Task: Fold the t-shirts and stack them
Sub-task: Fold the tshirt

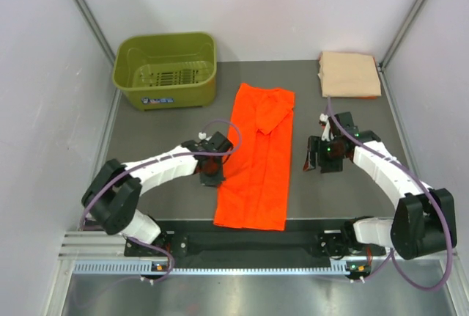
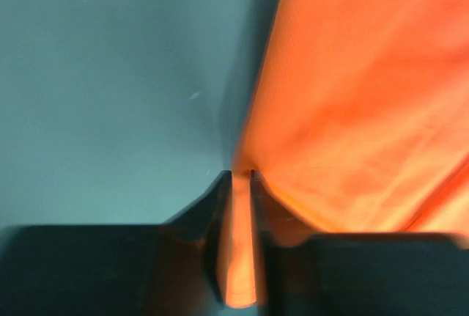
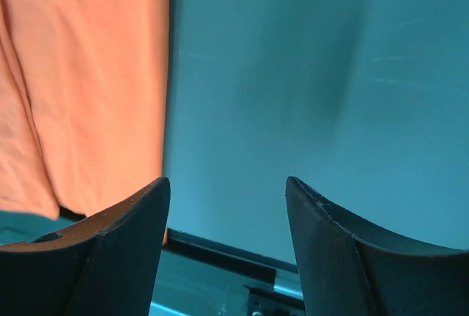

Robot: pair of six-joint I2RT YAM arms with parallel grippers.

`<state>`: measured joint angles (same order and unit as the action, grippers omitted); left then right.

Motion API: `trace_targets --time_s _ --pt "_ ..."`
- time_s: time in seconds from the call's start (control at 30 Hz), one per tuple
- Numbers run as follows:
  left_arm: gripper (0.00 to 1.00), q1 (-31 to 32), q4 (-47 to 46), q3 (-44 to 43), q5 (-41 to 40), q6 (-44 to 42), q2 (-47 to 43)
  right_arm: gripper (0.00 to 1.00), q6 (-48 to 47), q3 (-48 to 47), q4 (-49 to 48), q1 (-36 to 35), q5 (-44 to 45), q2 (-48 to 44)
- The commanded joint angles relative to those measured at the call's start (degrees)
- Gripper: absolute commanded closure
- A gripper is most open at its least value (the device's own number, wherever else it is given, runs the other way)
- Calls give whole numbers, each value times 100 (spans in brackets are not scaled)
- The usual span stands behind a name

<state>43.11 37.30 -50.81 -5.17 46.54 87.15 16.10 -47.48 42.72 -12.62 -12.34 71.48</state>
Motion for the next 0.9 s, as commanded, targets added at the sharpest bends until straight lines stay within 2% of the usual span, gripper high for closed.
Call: trace_targets --time_s 0.0,0.13,0.17,0.23,0.33,0.5,0.6,0.77,0.87 --pt "75 -101 304 97 59 -190 -524 36 200 37 -176 -345 -330 67" --pt "54 -75 191 229 490 56 -769 37 473 248 -106 -758 -533 -55" --pt "51 -75 147 360 812 109 -962 38 612 301 -106 -846 -576 -195" --pt "45 -75 120 492 912 276 -1191 40 771 519 -123 -1110 -804 -345" --pt "41 -75 41 817 1166 452 -1674 43 1053 984 -290 -1461 -1357 -556" --pt "43 -57 -239 1511 1974 829 -2123 48 1808 1750 -1053 -2479 -1570 -846" --pt "44 -40 -346 1784 2055 883 -2343 49 2353 2120 -1722 -2911 -1430 -925" --pt "45 -31 -294 1934 2205 970 -2431 54 3240 2700 -2644 -3211 -1403 -996" --pt "45 -22 -215 2057 2196 1006 -2492 55 3504 2841 -2716 -3290 -1298 -935"
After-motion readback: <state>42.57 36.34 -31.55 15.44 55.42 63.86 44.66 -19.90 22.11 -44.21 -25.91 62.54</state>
